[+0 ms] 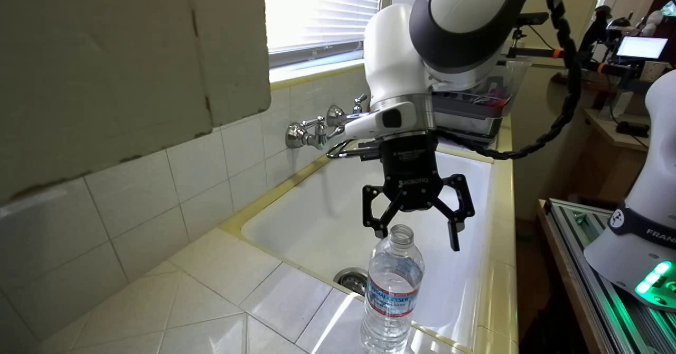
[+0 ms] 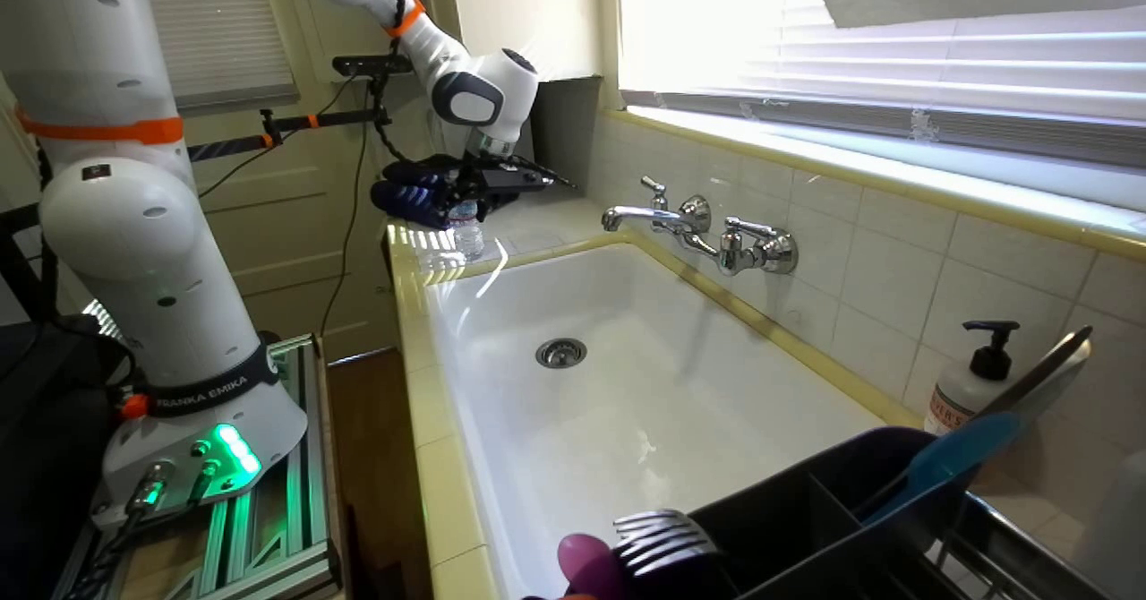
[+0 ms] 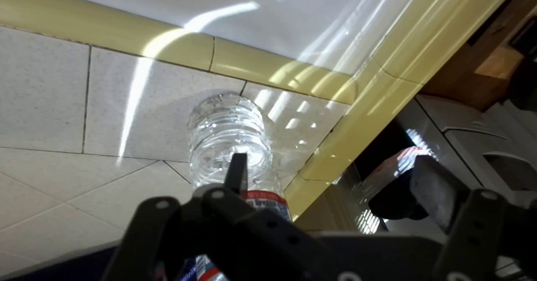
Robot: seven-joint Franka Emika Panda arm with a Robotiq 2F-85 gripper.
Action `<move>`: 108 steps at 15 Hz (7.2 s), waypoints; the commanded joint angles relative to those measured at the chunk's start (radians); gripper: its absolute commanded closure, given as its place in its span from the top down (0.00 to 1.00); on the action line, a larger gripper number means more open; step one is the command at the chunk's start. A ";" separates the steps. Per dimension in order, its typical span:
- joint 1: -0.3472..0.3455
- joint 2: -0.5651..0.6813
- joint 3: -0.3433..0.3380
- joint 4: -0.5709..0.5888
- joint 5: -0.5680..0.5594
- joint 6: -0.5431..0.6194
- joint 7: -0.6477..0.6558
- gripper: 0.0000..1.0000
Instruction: Pour out the water from the bottle
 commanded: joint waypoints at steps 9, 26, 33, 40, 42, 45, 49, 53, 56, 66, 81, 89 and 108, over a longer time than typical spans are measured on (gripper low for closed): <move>-0.019 0.099 0.001 0.090 0.015 -0.109 -0.133 1.00; -0.011 0.153 0.012 0.125 0.029 -0.077 -0.092 1.00; -0.016 0.184 0.018 0.161 0.055 -0.033 -0.100 1.00; -0.022 0.241 0.027 0.220 0.091 -0.020 -0.116 1.00; -0.021 0.259 0.030 0.239 0.096 -0.024 -0.117 1.00; -0.021 0.284 0.037 0.263 0.103 -0.022 -0.118 1.00; -0.021 0.314 0.047 0.292 0.106 -0.020 -0.117 1.00; -0.022 0.346 0.056 0.322 0.108 -0.024 -0.121 1.00; -0.023 0.355 0.061 0.331 0.103 -0.029 -0.122 1.00; -0.027 0.353 0.069 0.337 0.066 -0.103 -0.172 1.00; -0.015 0.382 0.063 0.381 0.071 -0.185 -0.254 1.00; -0.009 0.406 0.076 0.408 0.078 -0.183 -0.244 1.00; -0.008 0.440 0.079 0.455 0.072 -0.191 -0.237 0.01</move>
